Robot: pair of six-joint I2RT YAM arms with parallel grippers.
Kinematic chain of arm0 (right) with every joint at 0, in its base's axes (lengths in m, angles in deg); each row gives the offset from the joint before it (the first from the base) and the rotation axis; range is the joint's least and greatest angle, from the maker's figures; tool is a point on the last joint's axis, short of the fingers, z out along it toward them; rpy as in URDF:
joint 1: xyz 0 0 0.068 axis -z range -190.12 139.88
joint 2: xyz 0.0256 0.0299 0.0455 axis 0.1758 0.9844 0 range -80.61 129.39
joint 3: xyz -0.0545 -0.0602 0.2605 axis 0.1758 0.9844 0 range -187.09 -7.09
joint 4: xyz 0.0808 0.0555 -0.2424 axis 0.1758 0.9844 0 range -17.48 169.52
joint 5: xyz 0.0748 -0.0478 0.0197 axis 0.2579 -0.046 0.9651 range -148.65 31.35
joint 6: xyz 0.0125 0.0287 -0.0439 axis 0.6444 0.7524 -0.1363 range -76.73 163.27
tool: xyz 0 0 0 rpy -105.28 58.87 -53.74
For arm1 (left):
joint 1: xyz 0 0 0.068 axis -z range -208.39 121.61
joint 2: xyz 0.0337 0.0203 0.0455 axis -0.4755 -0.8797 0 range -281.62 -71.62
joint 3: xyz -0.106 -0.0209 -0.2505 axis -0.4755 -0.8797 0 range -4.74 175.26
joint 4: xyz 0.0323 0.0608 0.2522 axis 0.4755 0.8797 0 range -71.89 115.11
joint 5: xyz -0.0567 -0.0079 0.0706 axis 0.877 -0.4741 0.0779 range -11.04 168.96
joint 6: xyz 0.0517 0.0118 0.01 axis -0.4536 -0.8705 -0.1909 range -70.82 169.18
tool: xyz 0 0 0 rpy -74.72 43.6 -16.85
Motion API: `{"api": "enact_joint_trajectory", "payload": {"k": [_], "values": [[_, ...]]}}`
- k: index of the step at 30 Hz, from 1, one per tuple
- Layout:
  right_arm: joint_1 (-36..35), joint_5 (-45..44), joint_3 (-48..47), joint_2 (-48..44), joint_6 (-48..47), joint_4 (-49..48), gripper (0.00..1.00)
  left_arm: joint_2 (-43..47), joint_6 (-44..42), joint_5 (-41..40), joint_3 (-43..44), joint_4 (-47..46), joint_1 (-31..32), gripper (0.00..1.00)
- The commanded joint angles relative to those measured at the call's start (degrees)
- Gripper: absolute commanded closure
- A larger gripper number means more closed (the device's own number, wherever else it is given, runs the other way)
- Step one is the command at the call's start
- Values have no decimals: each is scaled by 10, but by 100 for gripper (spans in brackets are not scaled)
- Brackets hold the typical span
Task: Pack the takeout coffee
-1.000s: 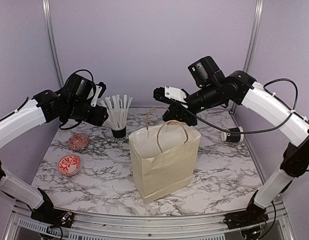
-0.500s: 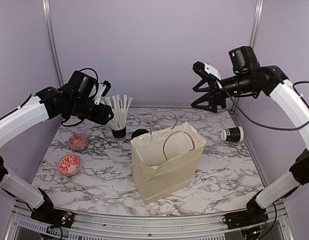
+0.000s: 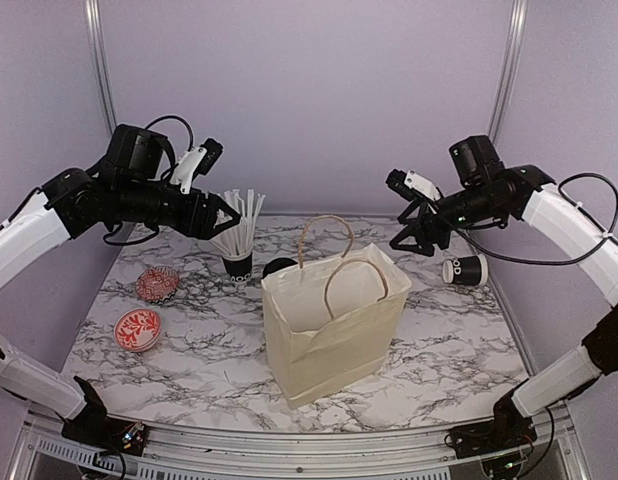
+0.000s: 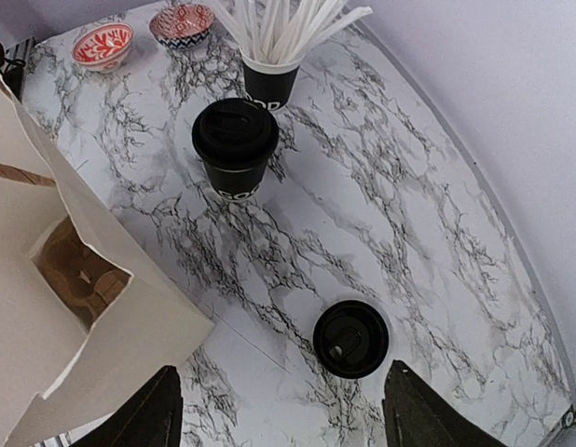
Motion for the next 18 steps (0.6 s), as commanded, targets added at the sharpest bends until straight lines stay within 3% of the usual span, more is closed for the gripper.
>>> {"api": "enact_joint_trajectory", "payload": {"k": [1,6,10,18], "values": [[3,-61,28,19,0,-46,29,-19,23,-10,0,-11,-1,35],[3,-46,48,23,5,-57,29,-128,-8,-67,64,56,-2,35],[3,-48,56,19,3,-55,29,-224,-25,-47,143,97,-1,34],[3,-45,74,17,-1,-48,27,-346,-23,-49,224,128,0,29]]}}
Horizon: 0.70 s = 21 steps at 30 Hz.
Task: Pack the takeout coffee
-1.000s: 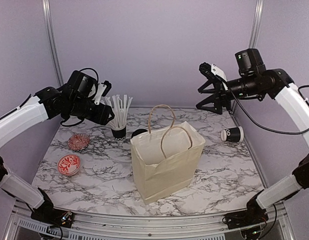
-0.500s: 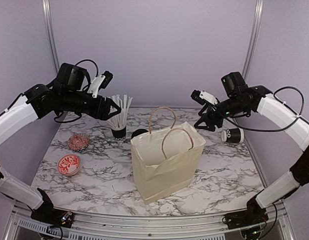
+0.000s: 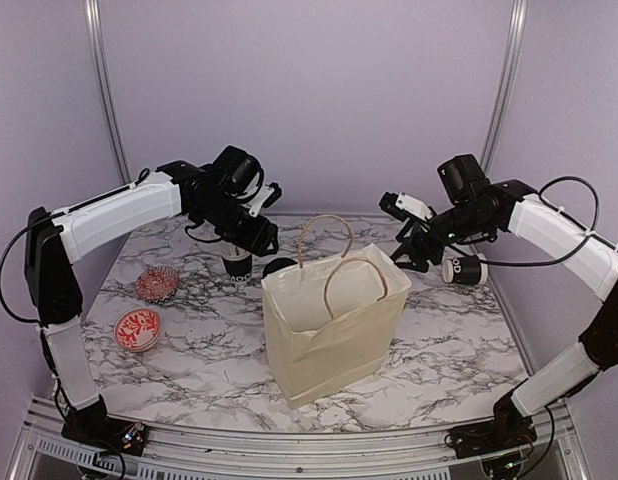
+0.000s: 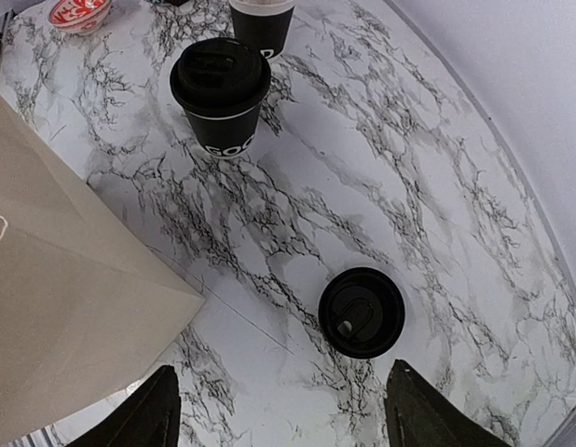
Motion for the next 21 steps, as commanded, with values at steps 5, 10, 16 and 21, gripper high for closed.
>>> {"api": "enact_joint_trajectory", "payload": {"k": [5,10,16,21], "values": [[3,17,-14,10,1,1,27,-80,-4,-17,65,42,5,16],[3,25,-26,24,0,7,27,-106,-5,-8,81,41,14,18],[3,24,-24,25,0,9,27,-135,-5,-2,93,43,21,29],[4,22,-22,22,-1,9,27,-145,-3,-7,94,50,24,34]]}}
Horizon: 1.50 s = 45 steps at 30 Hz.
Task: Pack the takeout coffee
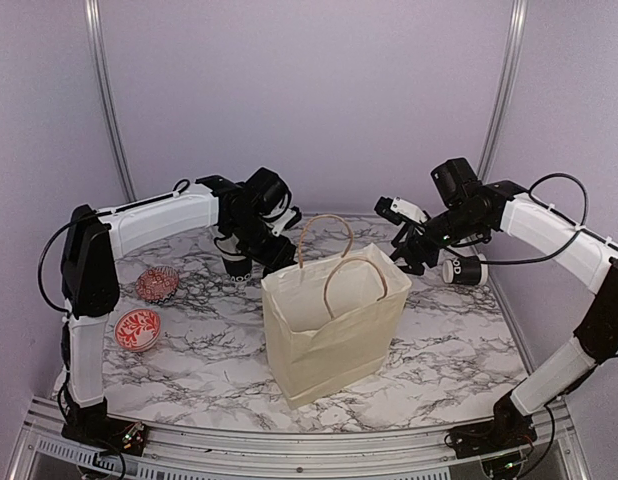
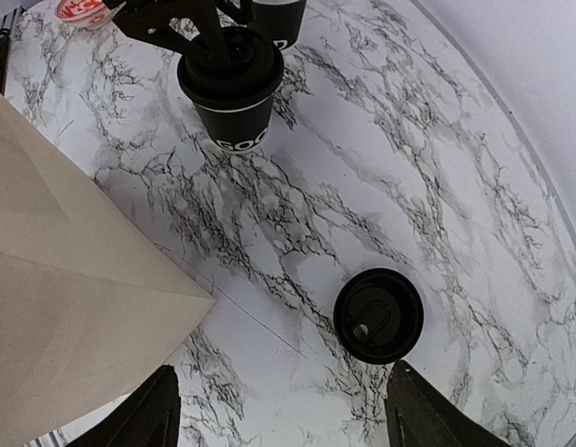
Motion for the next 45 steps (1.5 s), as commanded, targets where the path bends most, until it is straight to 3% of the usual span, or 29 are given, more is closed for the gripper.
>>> {"api": "enact_joint_trajectory", "payload": {"k": [1,10,15,24,45], "values": [[3,6,-20,-4,-1,6,27,-15,-1,0,14,26,4,35],[3,10,-21,0,-2,4,27,-20,-2,-21,15,43,8,43],[3,12,-20,-2,-2,5,27,-11,-7,-56,21,46,16,33],[3,11,-21,-1,0,6,28,-6,-3,-61,29,51,23,28],[3,13,-16,-7,-1,8,28,-42,0,-23,37,67,18,27]]}}
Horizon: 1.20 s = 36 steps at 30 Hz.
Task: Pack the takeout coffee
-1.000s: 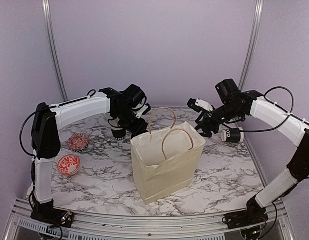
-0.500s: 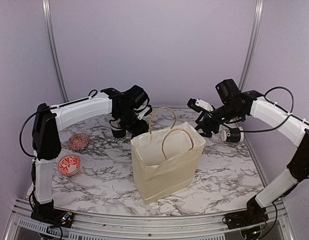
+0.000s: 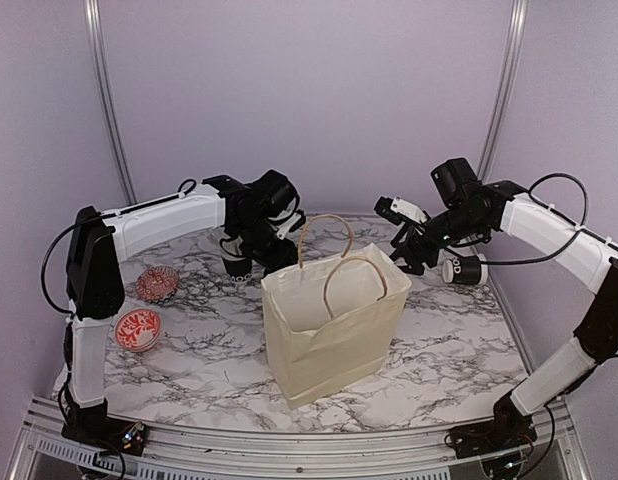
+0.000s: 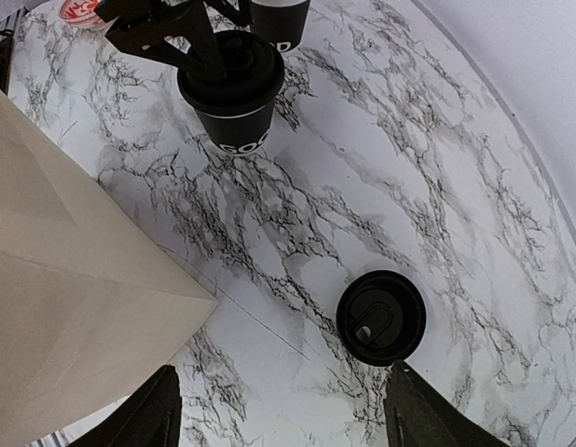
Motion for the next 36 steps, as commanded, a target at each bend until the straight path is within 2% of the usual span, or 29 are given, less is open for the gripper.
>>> {"api": "enact_joint_trajectory", "payload": {"k": [1,3,9,15,26,32,36], "values": [[3,7,-15,-7,-2,8,28,-25,-7,22,10,31,-3,26],[3,8,-14,-7,-2,8,28,-24,-9,40,10,31,-4,25],[3,11,-13,-4,-1,6,28,-26,-8,28,5,33,-4,25],[3,14,-11,-2,-2,5,28,-16,-3,10,-5,37,-5,32],[3,15,-8,1,-3,4,29,61,-3,16,-88,46,-23,36],[3,20,-13,10,-2,4,29,74,-6,23,-105,46,-25,38],[3,22,-15,11,-2,5,30,70,-5,38,-97,46,-24,32]]}}
